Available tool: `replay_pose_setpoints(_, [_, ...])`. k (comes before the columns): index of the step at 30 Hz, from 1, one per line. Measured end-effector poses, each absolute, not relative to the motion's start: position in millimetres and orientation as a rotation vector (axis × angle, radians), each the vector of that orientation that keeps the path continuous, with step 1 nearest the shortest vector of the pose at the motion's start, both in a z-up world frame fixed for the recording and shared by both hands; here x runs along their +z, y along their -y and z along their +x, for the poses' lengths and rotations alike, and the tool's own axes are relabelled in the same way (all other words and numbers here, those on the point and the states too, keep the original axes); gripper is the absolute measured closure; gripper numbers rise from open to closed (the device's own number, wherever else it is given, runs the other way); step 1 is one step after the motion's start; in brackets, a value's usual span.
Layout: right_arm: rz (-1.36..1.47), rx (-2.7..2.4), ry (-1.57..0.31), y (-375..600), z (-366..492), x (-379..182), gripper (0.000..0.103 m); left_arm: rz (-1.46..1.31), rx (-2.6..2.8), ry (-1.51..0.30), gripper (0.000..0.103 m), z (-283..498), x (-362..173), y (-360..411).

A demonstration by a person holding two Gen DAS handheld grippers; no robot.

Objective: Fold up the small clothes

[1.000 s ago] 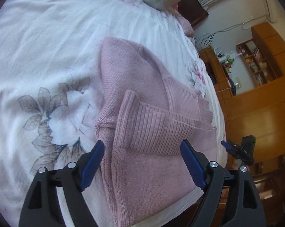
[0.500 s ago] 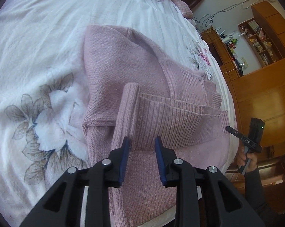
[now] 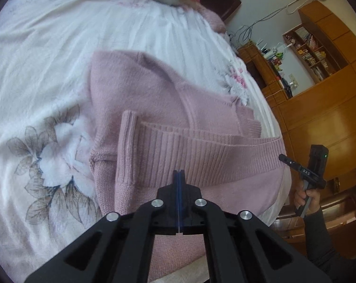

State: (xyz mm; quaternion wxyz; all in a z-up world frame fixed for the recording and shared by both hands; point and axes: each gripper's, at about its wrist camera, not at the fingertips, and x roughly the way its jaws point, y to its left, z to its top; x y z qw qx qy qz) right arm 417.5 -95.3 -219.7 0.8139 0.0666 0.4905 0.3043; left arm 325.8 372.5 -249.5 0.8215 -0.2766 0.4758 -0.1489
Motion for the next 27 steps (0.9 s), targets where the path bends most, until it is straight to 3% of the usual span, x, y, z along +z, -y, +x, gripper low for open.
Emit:
replay_pose_setpoints(3, [0.141, 0.672, -0.988, 95, 410, -194, 0.095, -0.595, -0.351, -0.952, 0.103, 318, -222, -379])
replay_pose_setpoints(7, [0.117, 0.692, -1.007, 86, 414, -190, 0.095, -0.599, -0.316, -0.961, 0.103, 322, -224, -392])
replay_pose_setpoints(12, [0.101, 0.663, -1.079, 78, 420, -221, 0.095, -0.603, -0.275, -1.074, 0.077, 345, -262, -395])
replay_pose_setpoints(14, [0.119, 0.659, -1.092, 79, 421, -228, 0.095, -0.599, -0.252, -1.105, 0.057, 355, -274, -397])
replay_pose_setpoints(16, [0.125, 0.655, -1.101, 79, 422, -232, 0.095, -0.618, -0.246, -1.149, 0.053, 365, -287, -399])
replay_pose_setpoints(21, [0.120, 0.638, -1.129, 82, 429, -242, 0.094, -0.650, -0.294, -1.195, 0.059, 372, -299, -392])
replay_pose_setpoints(22, [0.126, 0.638, -1.138, 83, 431, -245, 0.093, -0.645, -0.288, -1.199, 0.071, 372, -300, -391])
replay_pose_setpoints(23, [0.132, 0.635, -1.147, 84, 433, -248, 0.091, -0.646, -0.277, -1.213, 0.094, 372, -303, -391])
replay_pose_setpoints(26, [0.149, 0.623, -1.180, 84, 439, -259, 0.089, -0.661, -0.274, -1.206, 0.096, 372, -306, -393])
replay_pose_setpoints(27, [0.152, 0.615, -1.190, 83, 441, -262, 0.084, -0.659, -0.273, -1.195, 0.096, 370, -304, -393])
